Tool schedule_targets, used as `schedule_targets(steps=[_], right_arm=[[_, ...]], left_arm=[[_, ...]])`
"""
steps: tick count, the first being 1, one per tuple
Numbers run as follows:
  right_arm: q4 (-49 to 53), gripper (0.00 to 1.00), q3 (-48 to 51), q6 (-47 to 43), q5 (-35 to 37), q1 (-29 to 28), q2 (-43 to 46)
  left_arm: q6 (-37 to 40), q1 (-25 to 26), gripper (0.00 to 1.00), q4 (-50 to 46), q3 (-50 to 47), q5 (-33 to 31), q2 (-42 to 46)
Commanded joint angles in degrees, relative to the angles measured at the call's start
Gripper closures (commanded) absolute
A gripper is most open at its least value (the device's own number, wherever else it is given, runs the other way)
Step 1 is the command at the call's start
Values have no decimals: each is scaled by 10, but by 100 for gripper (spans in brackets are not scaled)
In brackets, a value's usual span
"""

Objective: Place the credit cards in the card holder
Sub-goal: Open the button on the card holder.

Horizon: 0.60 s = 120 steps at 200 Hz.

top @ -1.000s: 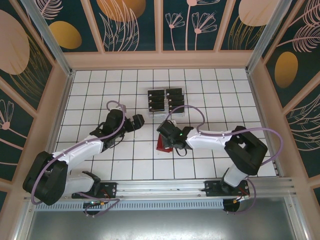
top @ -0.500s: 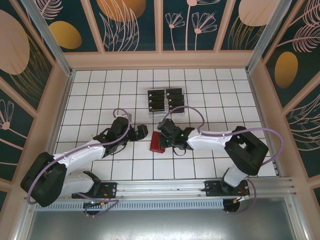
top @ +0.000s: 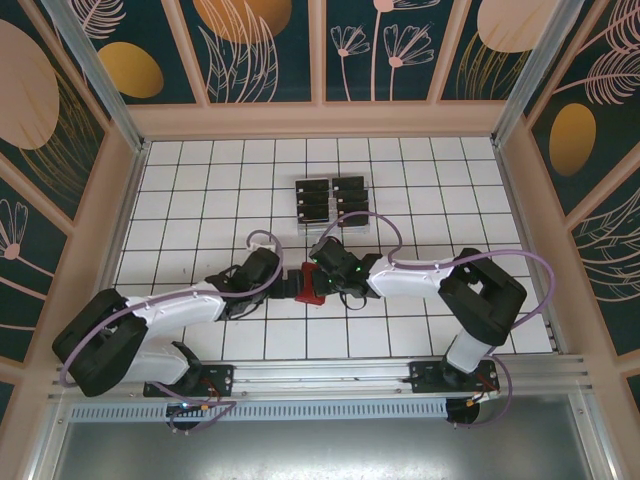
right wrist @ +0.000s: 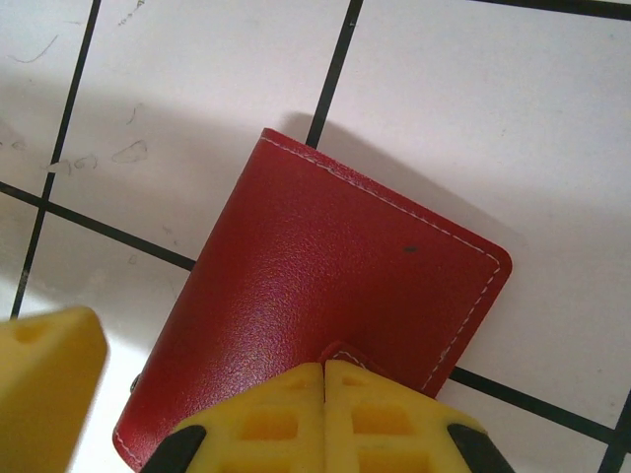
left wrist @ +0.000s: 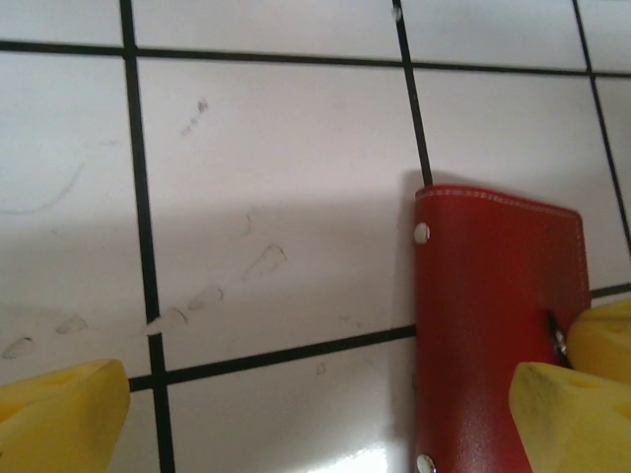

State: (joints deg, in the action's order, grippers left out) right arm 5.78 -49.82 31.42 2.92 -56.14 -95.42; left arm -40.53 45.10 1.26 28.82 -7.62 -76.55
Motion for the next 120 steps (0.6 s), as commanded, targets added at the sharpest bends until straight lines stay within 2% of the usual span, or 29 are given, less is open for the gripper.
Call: schedule_targets(steps=[1,26,71,120], right_arm=[[-8,100,-4,-9,-4,-4,-9],[-11,100,-2,-8,-5,-4,-8],[-14,100,6,-8,1,-4,3],[-7,100,50,6,28,3,61]], left_arm=[[11,16,2,1,14,-22,-19],[15,33,2,-2,19,-45,-42],[16,69,2,-60,40,-130,-97],[-13,69,2,-51,21,-115,-126]])
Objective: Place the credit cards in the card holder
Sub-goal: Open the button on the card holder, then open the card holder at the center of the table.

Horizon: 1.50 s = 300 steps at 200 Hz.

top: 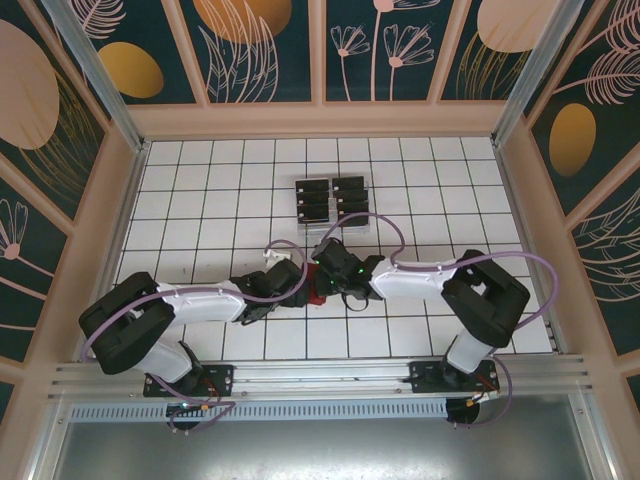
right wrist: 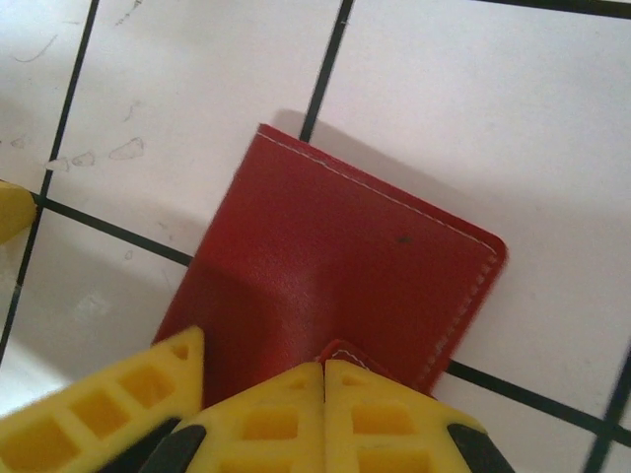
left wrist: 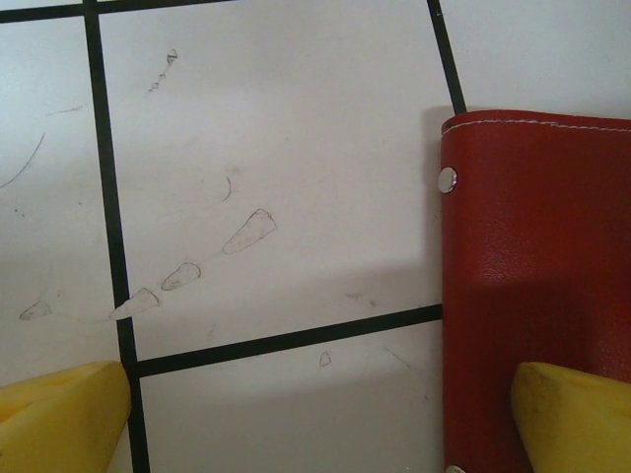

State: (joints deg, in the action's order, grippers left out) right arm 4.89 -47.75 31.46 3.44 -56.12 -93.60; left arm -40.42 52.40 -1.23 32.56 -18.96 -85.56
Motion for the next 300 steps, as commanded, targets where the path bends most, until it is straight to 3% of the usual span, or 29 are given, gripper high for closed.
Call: schedule_targets(steps=[1,83,143,167,188,237,277,300], right_arm=[[2,100,31,6,23,3,44],[-9,100,132,51,36,19,133],[-33,100,165,37,13,86,146],[-12,78,156,33,17,91,159],[13,69,146,45,27,82,192],[33,64,106,80,37,30,232],[-6,58,69,80,11,2,159],[-22,57,60,75,10,-1,117]], left_arm=[[-14,-4,1,-26,-16,-1,-37],[-39,-4,2,-10,-24,26,-15],[-74,-3,2,-6,-4,42,53],[-82,-3,1,-3,14,38,64],[-77,-3,2,-7,31,26,63],[-47,-10,1,-37,62,-25,51],[-41,-86,2,-23,38,-14,87],[-27,-100,1,-34,47,-16,91]])
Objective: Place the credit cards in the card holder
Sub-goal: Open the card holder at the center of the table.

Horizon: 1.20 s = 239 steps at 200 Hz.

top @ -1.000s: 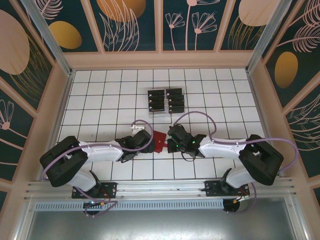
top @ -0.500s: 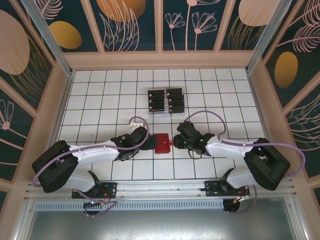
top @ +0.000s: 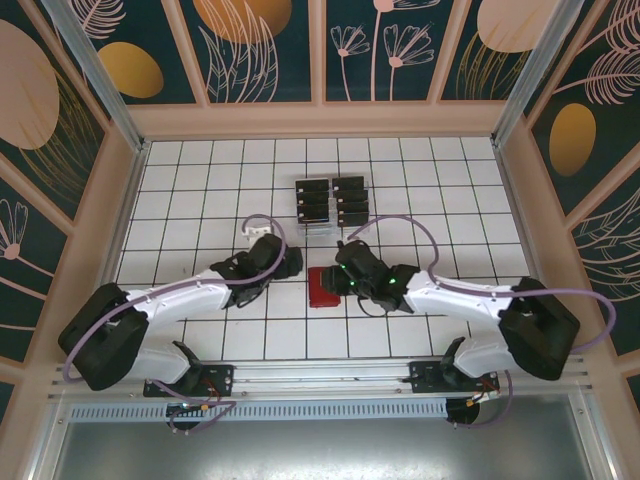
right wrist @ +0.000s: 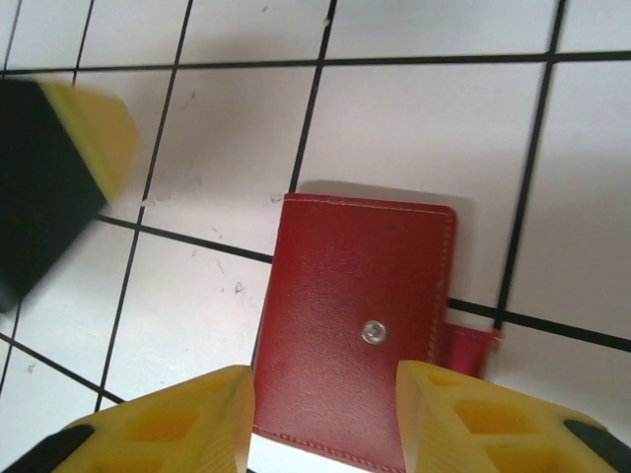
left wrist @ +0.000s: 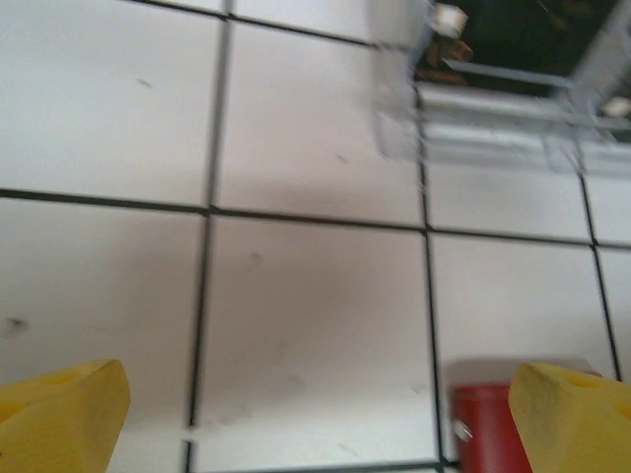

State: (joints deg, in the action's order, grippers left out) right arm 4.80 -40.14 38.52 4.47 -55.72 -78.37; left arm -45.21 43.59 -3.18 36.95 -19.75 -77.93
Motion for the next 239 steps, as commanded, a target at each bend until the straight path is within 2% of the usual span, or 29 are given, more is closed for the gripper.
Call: schedule_targets(steps=[1,39,100,239], right_arm=[[-22,57,-17,3,0,-4,-36],[-28,56,-5,2,11,15,-66],[-64,51,35,5,-24,47,-70],[-104,51,37,9,-77,54,-98]], left_arm=[[22,-12,1,-14,4,-8,15],[21,-13,1,-11,4,5,3],[27,-14,1,-6,3,7,-2],[46,-31,1,5,-2,24,-12]])
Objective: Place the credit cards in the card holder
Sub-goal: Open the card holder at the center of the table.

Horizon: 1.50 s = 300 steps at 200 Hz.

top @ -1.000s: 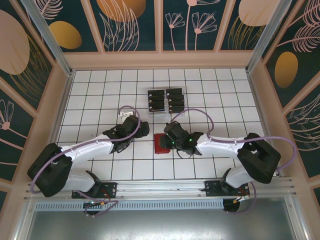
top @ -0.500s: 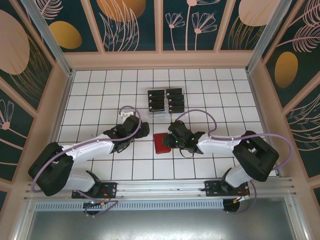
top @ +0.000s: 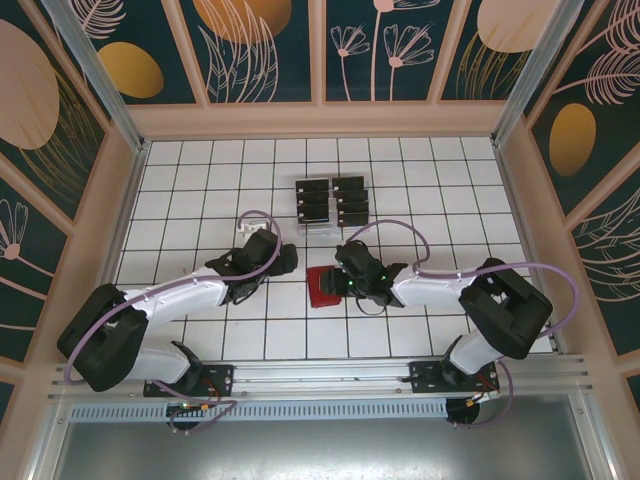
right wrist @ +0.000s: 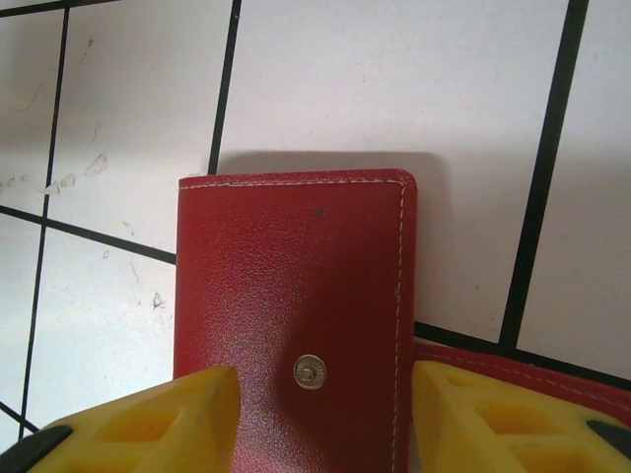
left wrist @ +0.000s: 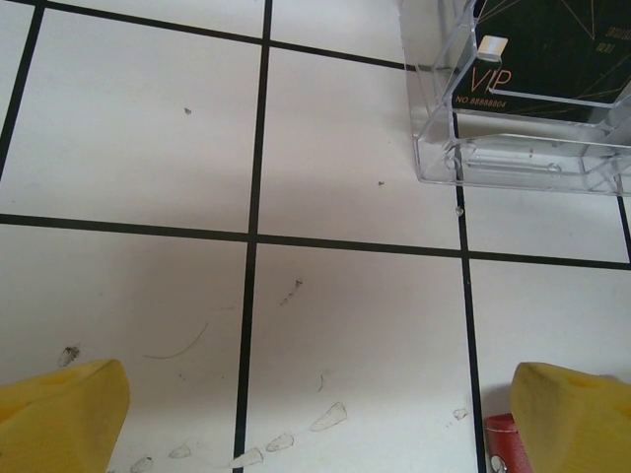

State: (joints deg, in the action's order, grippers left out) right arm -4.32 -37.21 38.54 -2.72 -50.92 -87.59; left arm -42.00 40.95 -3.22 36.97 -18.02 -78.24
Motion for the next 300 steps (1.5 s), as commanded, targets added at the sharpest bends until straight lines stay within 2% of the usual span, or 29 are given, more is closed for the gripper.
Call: schedule_targets(steps=[1,52,188,232,300], right_arm=[[-13,51,9,9,-5,6,-6],[0,50,9,17,2,13,-19],[-79,58,13,33,-98,12,35],[-76,58,-15,37,-108,-4,27],[-60,56,-97,36,-110,-46,-41]], left_arm=[[14,-4,1,6,-2,7,-9],[17,-6,1,14,-5,13,-15],[29,-17,1,20,0,20,-16],[33,-55,1,21,-5,44,13],[48,-130,1,7,-11,87,78]])
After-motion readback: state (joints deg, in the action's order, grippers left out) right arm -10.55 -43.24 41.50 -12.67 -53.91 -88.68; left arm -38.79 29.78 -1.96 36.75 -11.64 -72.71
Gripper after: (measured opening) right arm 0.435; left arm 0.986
